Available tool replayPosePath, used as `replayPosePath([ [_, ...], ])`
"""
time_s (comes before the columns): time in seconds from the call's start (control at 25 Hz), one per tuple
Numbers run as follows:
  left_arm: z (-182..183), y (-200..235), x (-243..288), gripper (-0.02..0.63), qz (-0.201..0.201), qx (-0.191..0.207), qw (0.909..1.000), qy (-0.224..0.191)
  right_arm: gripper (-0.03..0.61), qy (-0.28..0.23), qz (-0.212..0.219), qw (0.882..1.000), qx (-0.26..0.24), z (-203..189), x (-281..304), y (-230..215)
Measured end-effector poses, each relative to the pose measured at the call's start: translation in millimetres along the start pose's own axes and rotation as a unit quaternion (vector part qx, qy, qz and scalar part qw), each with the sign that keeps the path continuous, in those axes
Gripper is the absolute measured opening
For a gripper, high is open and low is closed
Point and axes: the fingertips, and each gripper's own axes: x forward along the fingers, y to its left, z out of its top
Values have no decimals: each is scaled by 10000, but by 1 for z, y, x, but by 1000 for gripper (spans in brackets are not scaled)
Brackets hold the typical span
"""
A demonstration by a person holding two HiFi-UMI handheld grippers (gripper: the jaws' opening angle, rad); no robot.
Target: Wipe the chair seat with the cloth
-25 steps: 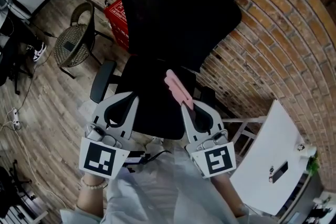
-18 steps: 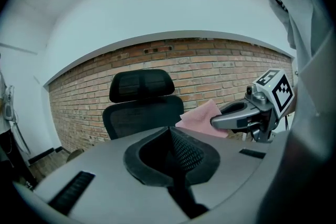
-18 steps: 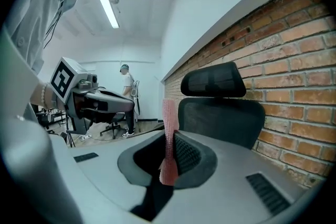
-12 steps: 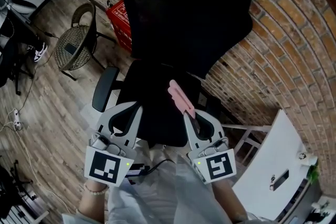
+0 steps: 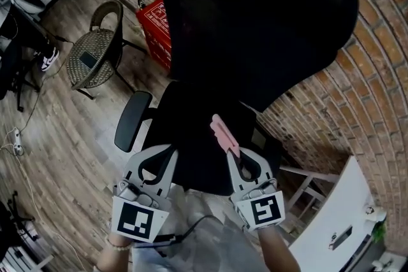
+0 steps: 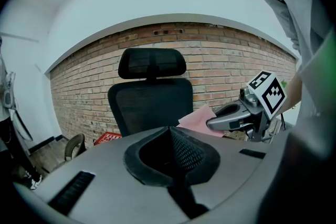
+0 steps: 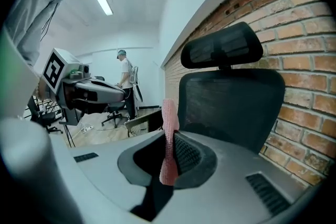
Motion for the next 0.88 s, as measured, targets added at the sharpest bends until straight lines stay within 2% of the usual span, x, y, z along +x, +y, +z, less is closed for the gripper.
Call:
replayPosePath([
  [0.08,-17,10,7,18,57,-170,9998,30,55,108,12,9999,-51,-11,21,-3],
  [0.16,-33,18,14,18,71,-161,9998,68,55,204,69,9997,-133,-23,41,-3],
  [0.4,-78,37,28,18,213,-269,9991,243,55,508,524,9968,-309,-66,108,8],
  [0.88,-177,58,46,18,535,-501,9958,548,55,677,1130,9902,-470,-138,219,21],
])
